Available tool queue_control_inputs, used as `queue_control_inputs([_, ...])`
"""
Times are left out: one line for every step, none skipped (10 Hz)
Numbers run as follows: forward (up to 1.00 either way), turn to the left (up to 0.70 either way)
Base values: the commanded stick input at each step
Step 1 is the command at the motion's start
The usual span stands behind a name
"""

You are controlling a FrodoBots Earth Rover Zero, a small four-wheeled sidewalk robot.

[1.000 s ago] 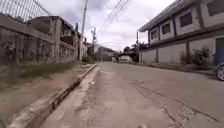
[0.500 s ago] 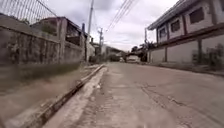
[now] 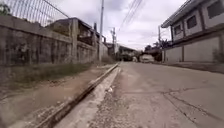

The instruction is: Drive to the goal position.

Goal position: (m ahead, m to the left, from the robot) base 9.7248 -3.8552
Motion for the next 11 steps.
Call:
queue_control_inputs([0.70,0.00])
queue_control_inputs([0.70,0.00])
queue_control_inputs([0.70,0.00])
queue_control_inputs([0.70,0.00])
queue_control_inputs([0.70,0.00])
queue_control_inputs([0.70,0.00])
queue_control_inputs([0.70,0.00])
queue_control_inputs([0.70,0.00])
queue_control_inputs([0.70,0.00])
queue_control_inputs([0.70,0.00])
queue_control_inputs([0.70,0.00])
